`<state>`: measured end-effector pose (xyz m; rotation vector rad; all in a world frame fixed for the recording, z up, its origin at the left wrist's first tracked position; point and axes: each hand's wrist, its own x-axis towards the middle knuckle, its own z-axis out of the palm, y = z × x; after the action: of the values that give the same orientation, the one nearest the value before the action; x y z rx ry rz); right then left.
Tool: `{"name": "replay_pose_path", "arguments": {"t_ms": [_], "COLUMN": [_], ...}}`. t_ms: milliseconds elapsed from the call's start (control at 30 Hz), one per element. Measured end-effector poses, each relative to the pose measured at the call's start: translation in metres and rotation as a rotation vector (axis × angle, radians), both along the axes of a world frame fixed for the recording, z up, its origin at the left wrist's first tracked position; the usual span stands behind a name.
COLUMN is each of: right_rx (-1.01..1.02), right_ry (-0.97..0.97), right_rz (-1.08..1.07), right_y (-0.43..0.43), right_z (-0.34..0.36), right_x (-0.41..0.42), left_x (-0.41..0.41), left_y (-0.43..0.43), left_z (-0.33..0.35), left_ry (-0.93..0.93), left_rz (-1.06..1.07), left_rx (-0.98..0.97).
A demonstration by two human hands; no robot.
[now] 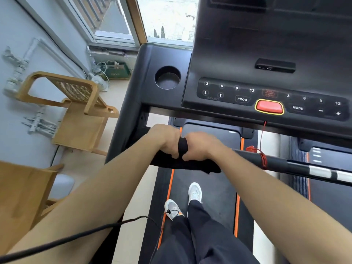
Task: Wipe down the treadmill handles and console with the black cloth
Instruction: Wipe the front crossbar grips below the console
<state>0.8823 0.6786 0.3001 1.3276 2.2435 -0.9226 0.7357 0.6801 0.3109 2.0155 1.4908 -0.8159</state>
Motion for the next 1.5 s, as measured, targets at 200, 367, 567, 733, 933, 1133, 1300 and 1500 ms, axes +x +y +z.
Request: {"name": "replay_pose_path", "arguments": {"t_ms": [200, 367, 567, 733, 933, 1133, 1300, 1500], "right_rx": [0.588, -0.284, 0.127, 0.727, -0.302, 0.111, 0.843, 0.037], "right_ry": [0.000, -0.055, -0.170, -0.055, -0.088, -0.113, 0.038, -0.129], "right_rz": [0.005, -0.043, -0.021, -0.012, 0.015, -0.038, -0.048, 0.017], "right_y": [-0.038, 0.016, -0.011, -0.044, 0.020, -0.010, -0.051, -0.003], "right_z": [-0.014, 0.007, -0.003, -0.029, 0.007, -0.006, -0.036, 0.007], "right_x": [0.036, 0.049, 0.090, 0.107, 0.105, 0.112, 0.118, 0.109], "left_x": [0.032, 0.053, 0.095, 0.117, 0.120, 0.122, 0.118, 0.120], "left_y": [-0.053, -0.014, -0.015, -0.049, 0.013, -0.009, -0.049, -0.014], "left_z": [-0.041, -0.015, -0.018, -0.037, -0.010, -0.013, -0.047, -0.015], "left_ry": [-0.087, -0.119, -0.159, -0.172, -0.201, -0.172, -0.209, -0.200], "left_rz": [-0.063, -0.026, -0.052, -0.129, 0.008, -0.085, -0.194, -0.110], "left_rx": [0.794, 0.175, 0.205, 0.767, -0.226, 0.114, 0.821, 0.196]}}
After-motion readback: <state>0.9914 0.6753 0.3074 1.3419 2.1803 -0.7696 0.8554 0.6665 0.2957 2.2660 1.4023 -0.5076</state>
